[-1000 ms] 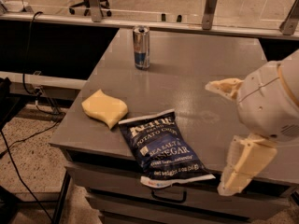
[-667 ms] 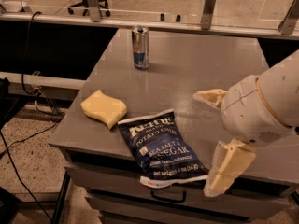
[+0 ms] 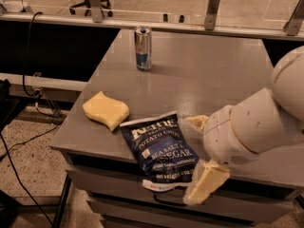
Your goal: Move blue chip bag near redbull can
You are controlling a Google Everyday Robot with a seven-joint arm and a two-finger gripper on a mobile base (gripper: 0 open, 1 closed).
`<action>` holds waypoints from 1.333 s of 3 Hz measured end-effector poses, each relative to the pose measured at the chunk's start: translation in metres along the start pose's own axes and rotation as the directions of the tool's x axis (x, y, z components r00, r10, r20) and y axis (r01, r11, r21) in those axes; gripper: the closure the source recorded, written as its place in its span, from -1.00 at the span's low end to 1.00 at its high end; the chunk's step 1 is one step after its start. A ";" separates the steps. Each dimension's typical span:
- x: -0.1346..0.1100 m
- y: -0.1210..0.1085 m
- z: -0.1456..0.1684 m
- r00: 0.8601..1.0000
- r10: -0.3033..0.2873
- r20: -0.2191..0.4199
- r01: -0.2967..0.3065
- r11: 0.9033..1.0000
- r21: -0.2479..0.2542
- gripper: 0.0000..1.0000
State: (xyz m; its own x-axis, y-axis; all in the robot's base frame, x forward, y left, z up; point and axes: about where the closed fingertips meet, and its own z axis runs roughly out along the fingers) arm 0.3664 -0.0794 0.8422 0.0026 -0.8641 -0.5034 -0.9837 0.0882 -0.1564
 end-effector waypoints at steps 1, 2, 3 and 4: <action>0.002 0.002 0.021 0.999 0.042 -0.008 -0.042 0.999 -0.017 -0.11; 0.003 -0.002 0.025 0.997 0.072 -0.015 -0.073 0.995 -0.063 0.52; 0.002 -0.002 0.022 0.997 0.072 -0.015 -0.073 0.995 -0.063 0.96; 0.002 -0.015 -0.011 0.997 0.081 -0.020 -0.082 0.994 -0.068 1.00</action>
Offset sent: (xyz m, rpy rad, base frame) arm 0.0059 0.0084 -0.0417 -0.0013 0.2727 -0.0080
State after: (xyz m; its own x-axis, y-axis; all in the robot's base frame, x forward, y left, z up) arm 0.3796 -0.0876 0.8529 -0.0808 -0.8638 -0.4974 -0.9905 0.1253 -0.0568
